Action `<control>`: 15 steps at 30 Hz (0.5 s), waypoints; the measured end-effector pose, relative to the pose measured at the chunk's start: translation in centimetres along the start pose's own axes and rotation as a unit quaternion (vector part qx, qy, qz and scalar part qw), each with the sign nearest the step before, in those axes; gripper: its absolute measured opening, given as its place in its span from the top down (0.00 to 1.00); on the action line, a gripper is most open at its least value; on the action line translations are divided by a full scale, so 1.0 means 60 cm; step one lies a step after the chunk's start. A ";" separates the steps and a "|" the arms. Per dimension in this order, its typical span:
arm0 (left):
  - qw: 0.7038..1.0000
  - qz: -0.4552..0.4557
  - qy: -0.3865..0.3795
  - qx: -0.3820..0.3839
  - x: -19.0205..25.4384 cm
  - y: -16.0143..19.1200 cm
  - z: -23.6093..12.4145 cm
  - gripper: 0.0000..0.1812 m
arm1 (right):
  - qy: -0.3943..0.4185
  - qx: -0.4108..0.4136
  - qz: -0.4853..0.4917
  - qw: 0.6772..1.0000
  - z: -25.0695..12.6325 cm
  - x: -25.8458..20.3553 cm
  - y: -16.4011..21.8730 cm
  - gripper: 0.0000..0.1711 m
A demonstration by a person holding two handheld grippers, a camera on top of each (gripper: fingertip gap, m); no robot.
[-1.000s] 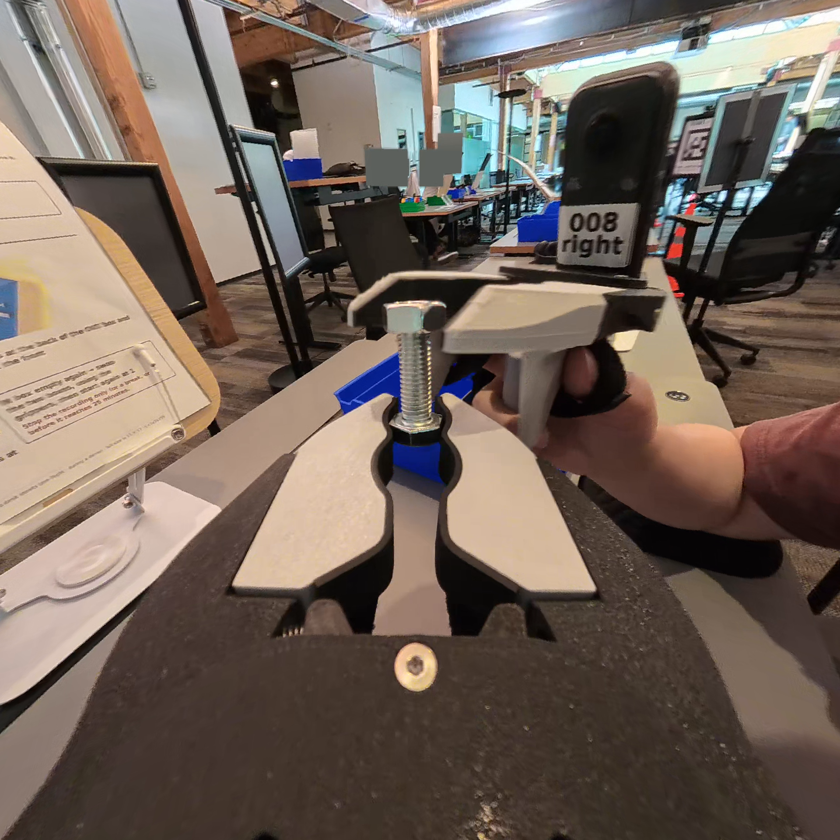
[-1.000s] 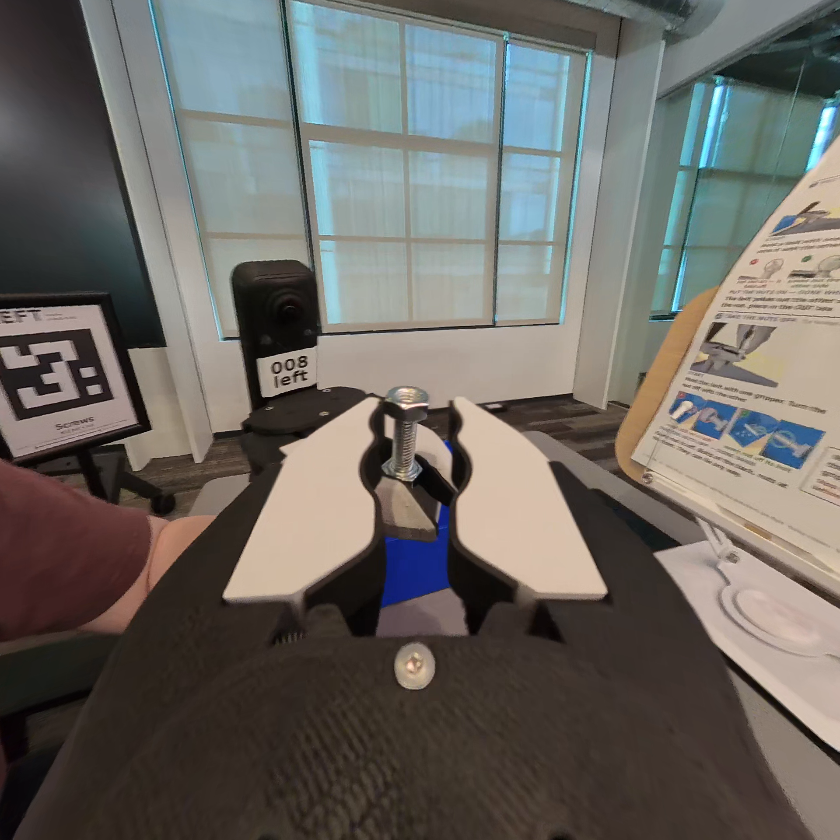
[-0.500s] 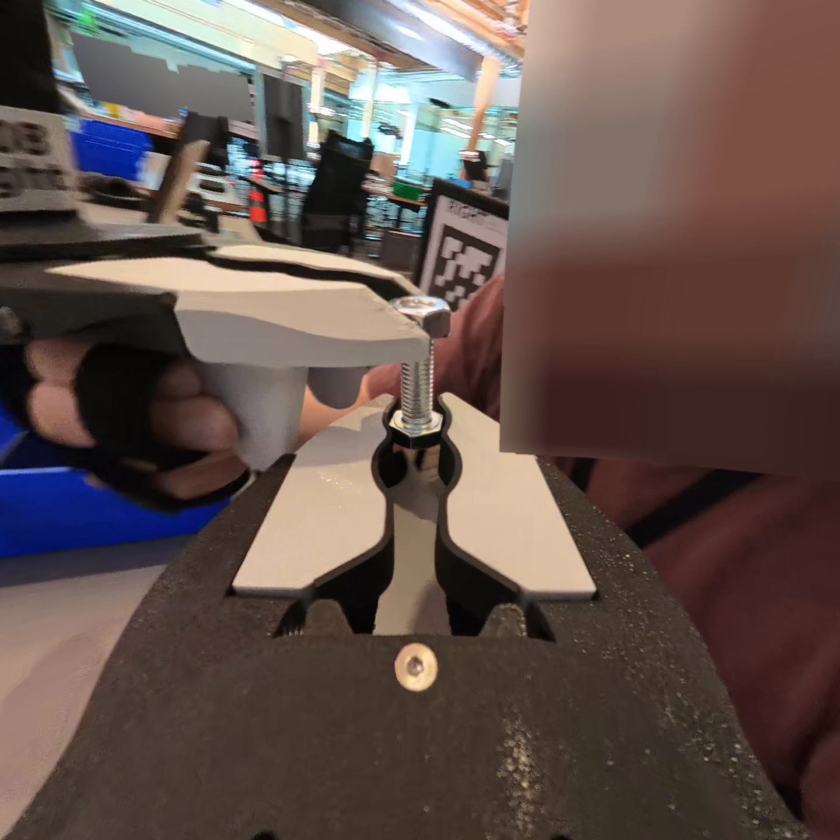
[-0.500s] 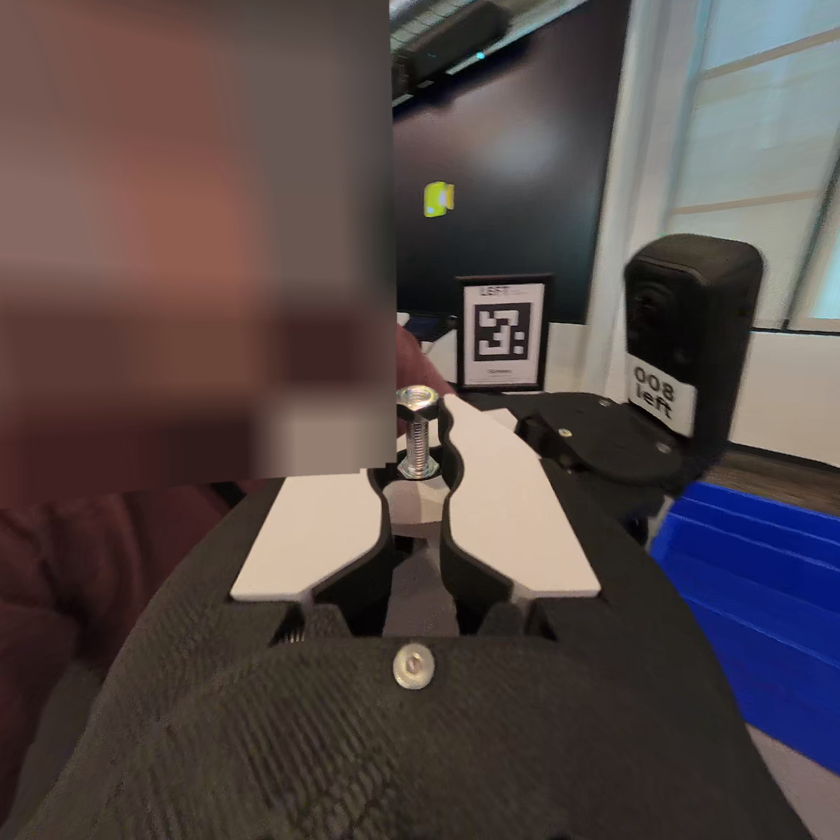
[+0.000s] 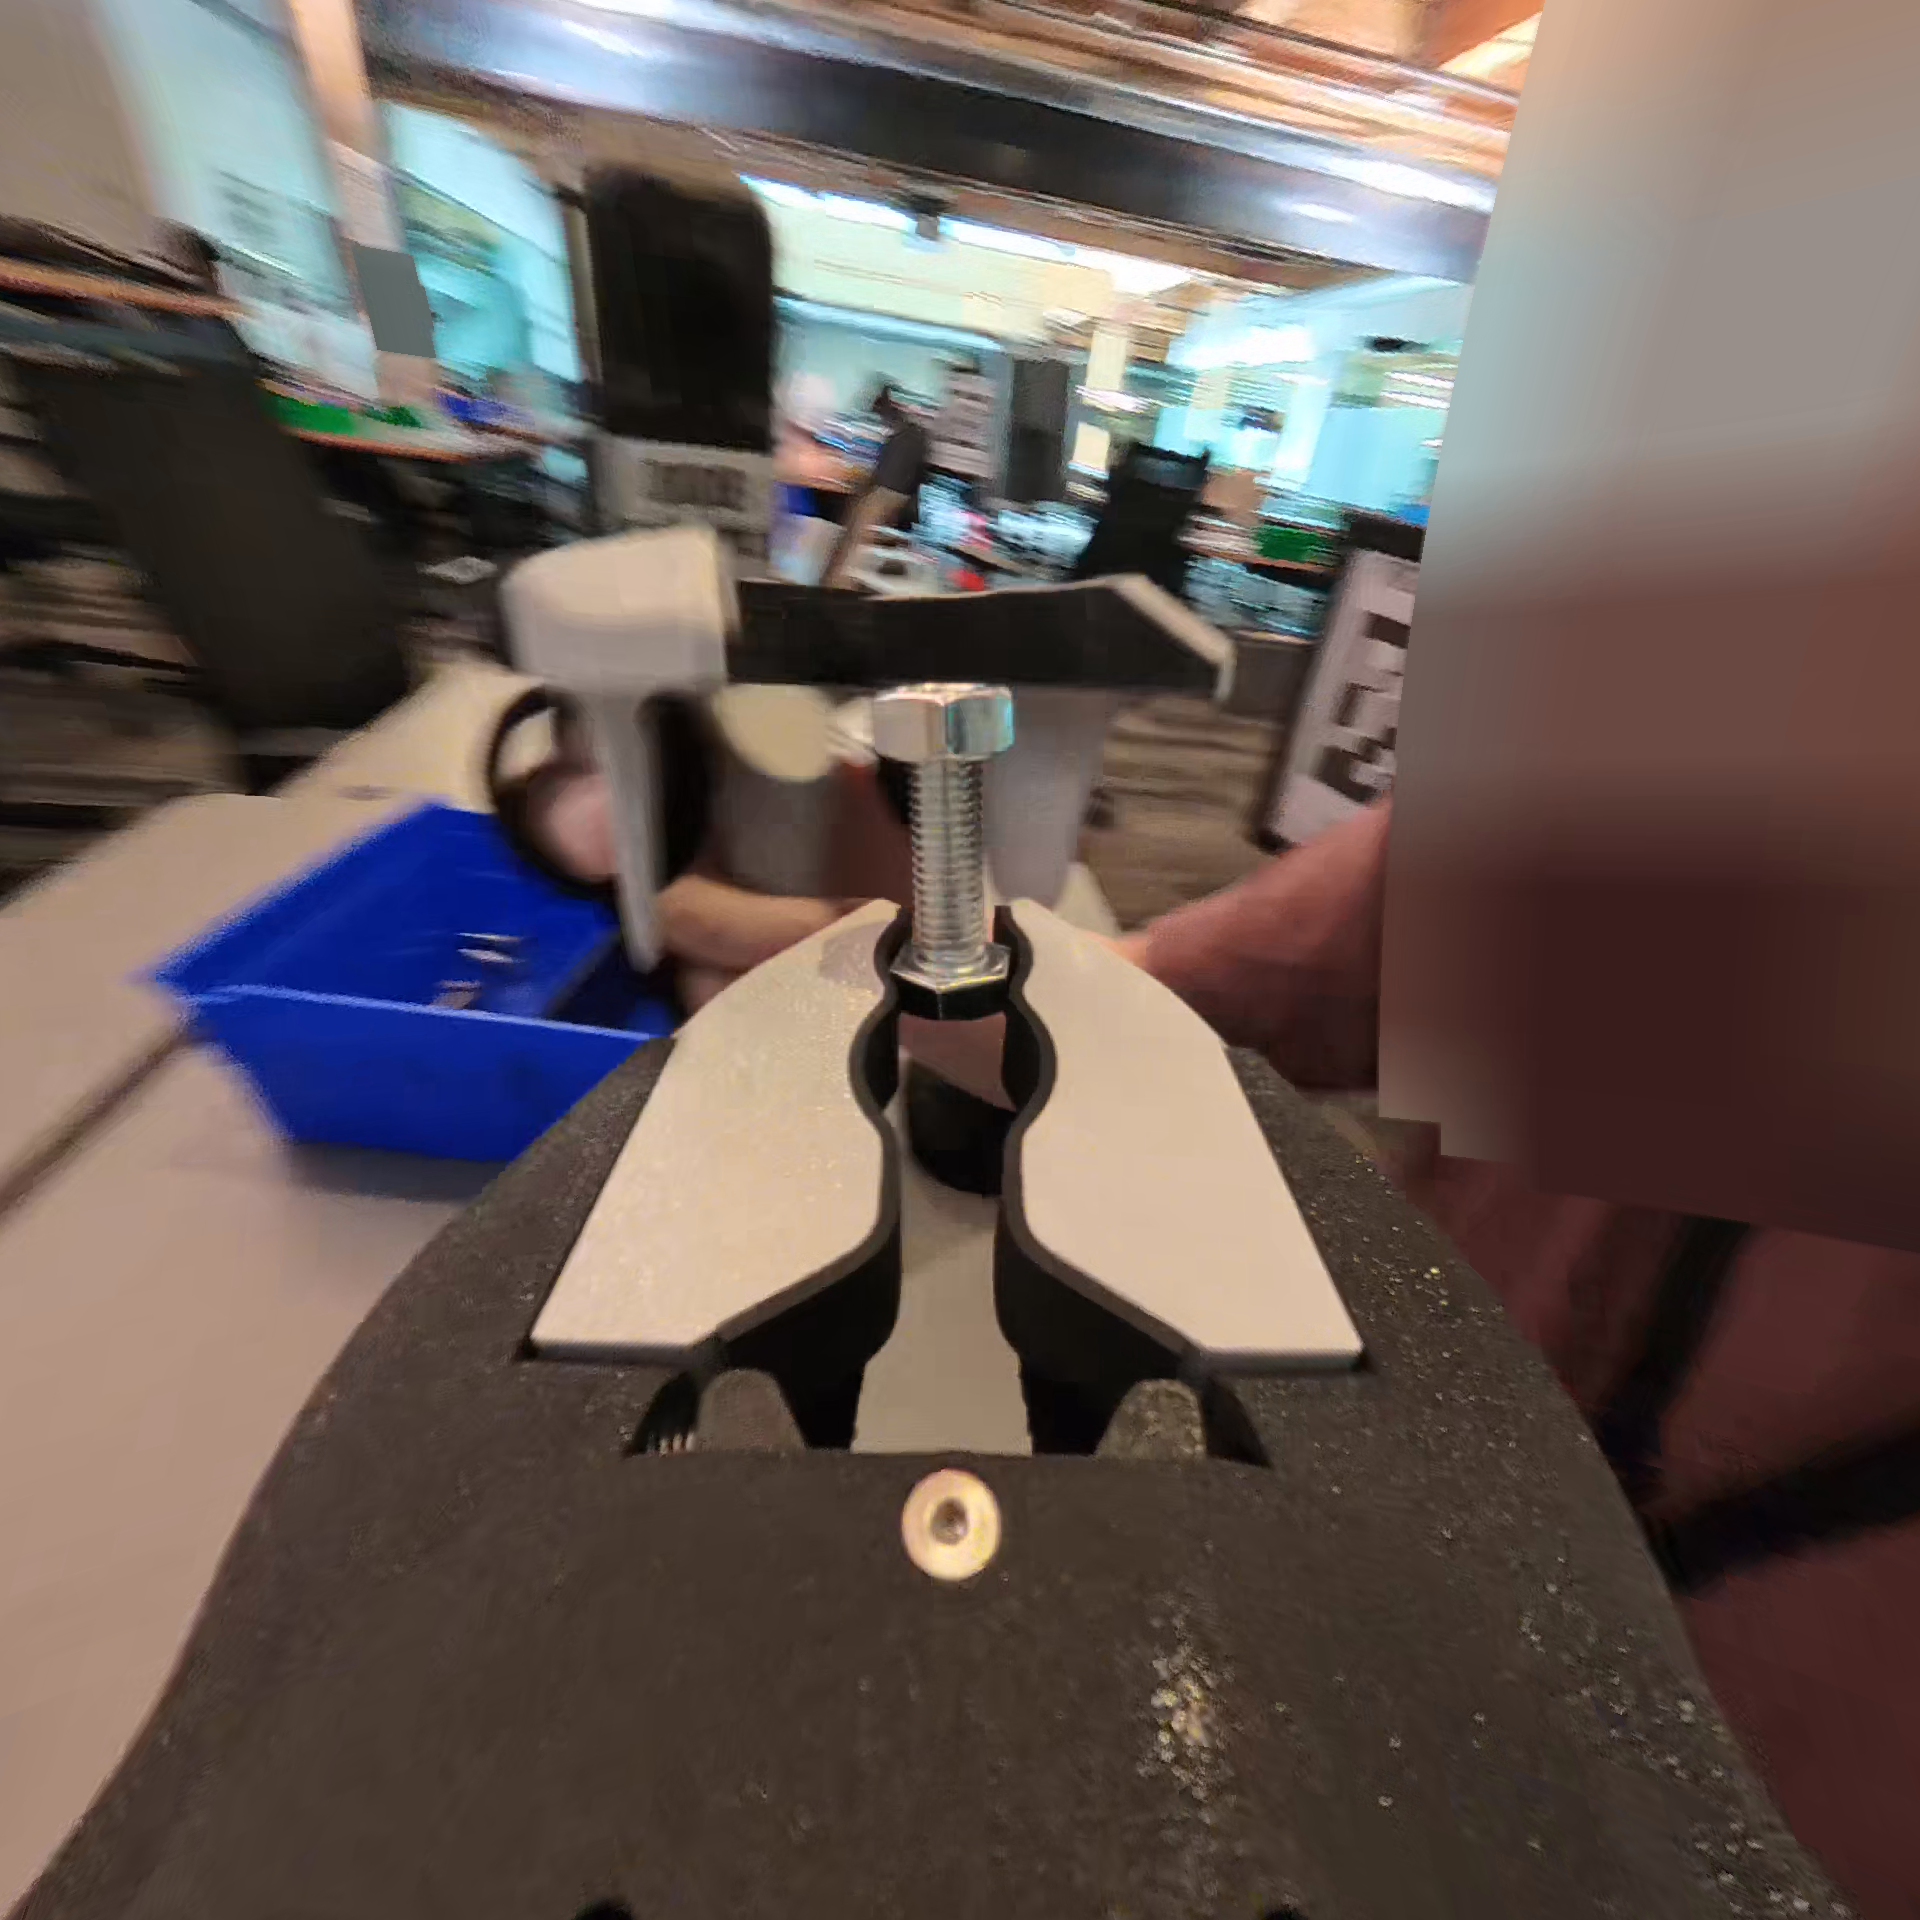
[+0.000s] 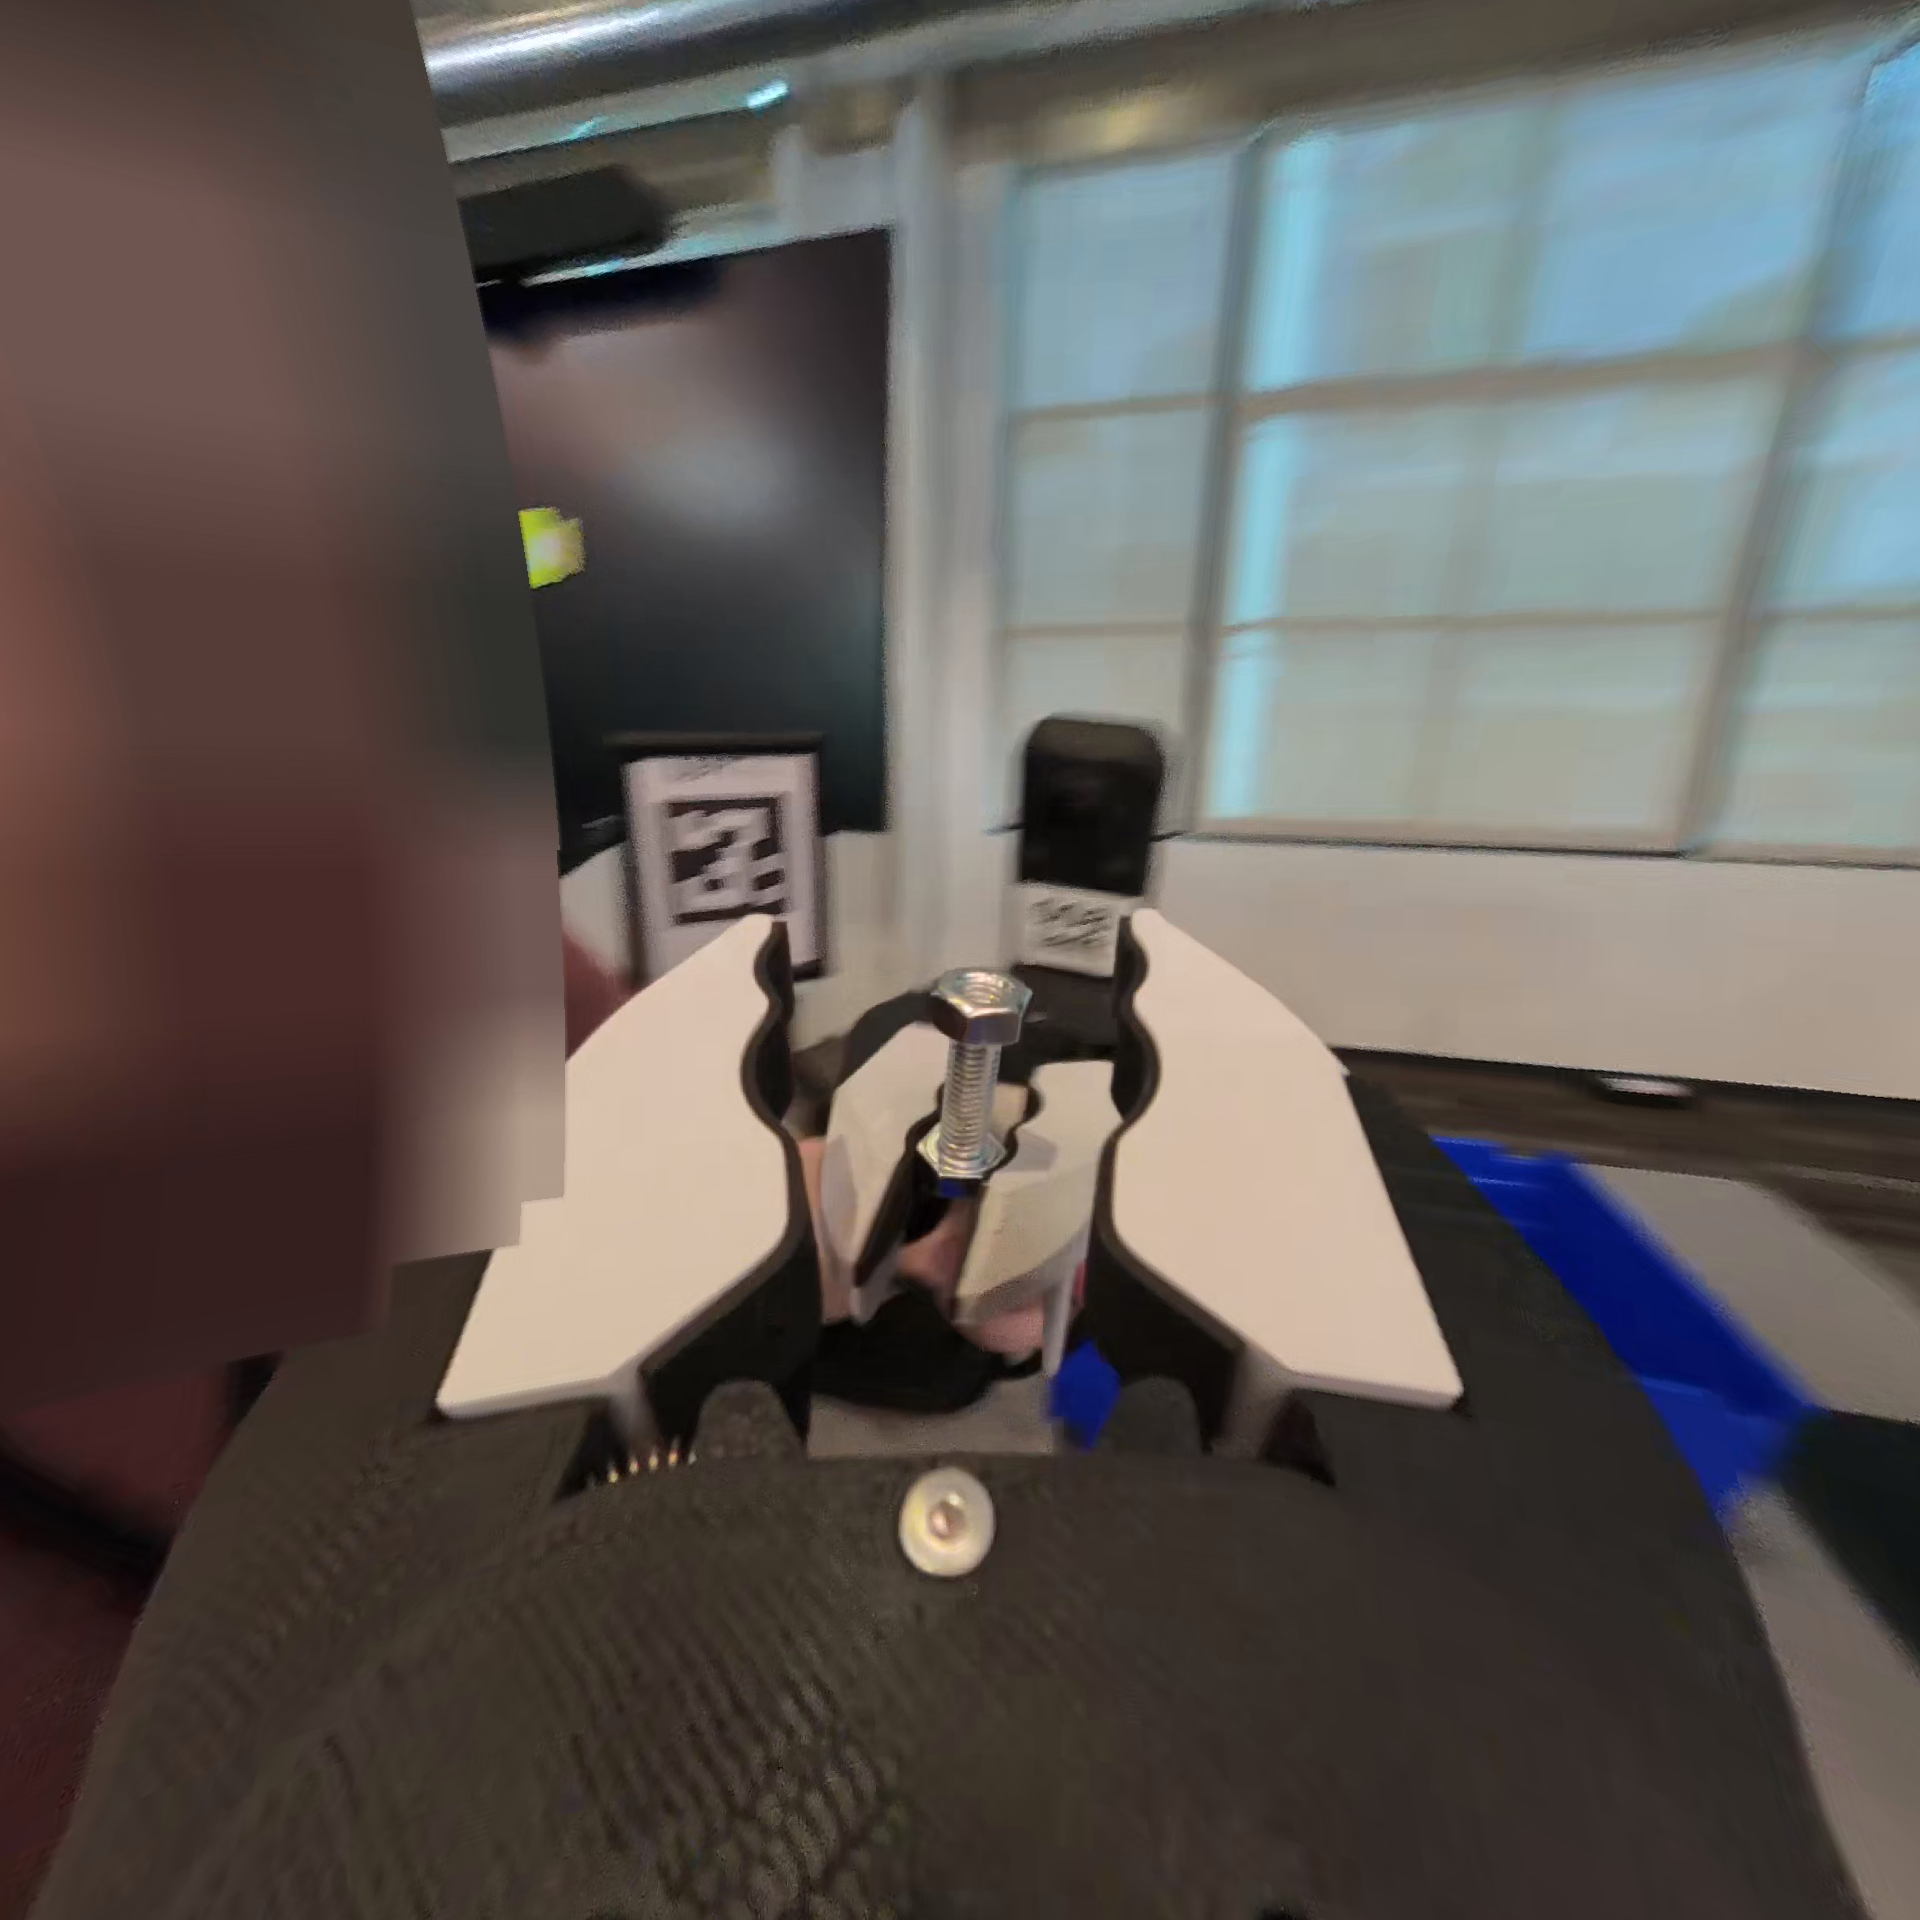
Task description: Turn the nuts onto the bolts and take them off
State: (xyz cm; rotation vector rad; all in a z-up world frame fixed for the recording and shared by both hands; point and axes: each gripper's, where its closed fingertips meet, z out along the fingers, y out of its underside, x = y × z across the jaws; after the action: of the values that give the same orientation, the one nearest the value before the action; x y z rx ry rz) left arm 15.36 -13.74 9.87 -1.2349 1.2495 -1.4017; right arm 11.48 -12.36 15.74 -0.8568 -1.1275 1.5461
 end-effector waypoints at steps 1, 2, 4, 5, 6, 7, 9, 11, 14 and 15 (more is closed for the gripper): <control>0.999 0.011 -0.047 0.019 -0.022 -0.009 -0.010 0.92 | 0.060 0.014 -0.019 0.998 -0.004 0.022 -0.011 0.65; 0.995 0.017 -0.093 0.038 -0.043 -0.017 -0.021 0.92 | 0.122 0.017 -0.043 0.991 -0.010 0.043 -0.016 0.65; 0.980 0.026 -0.192 0.052 -0.089 -0.022 -0.049 0.92 | 0.252 0.004 -0.090 0.964 -0.025 0.082 -0.015 0.67; 0.972 0.032 -0.227 0.049 -0.105 -0.020 -0.060 0.92 | 0.292 -0.005 -0.105 0.951 -0.027 0.092 -0.009 0.67; 0.966 0.037 -0.252 0.045 -0.115 -0.018 -0.067 0.92 | 0.316 -0.013 -0.109 0.943 -0.025 0.097 -0.001 0.69; 0.961 0.040 -0.270 0.039 -0.123 -0.015 -0.071 0.92 | 0.327 -0.016 -0.102 0.939 -0.020 0.099 0.007 0.70; 0.955 0.049 -0.292 0.029 -0.129 -0.011 -0.072 0.92 | 0.330 -0.009 -0.071 0.941 -0.011 0.098 0.021 0.71; 0.949 0.061 -0.309 0.012 -0.134 -0.003 -0.070 0.92 | 0.332 -0.012 -0.047 0.942 -0.008 0.102 0.034 0.74; 0.945 0.072 -0.318 0.002 -0.133 0.001 -0.065 0.92 | 0.331 -0.025 -0.036 0.943 -0.008 0.106 0.046 0.84; 0.946 0.072 -0.315 0.002 -0.132 0.001 -0.063 0.92 | 0.326 -0.026 -0.034 0.944 -0.008 0.105 0.047 0.89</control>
State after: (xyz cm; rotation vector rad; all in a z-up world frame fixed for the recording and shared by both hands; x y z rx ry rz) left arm 12.69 -5.48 8.79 -1.4072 0.8621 -0.7989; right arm 9.47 -6.36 13.02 -1.2334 -0.6991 1.0481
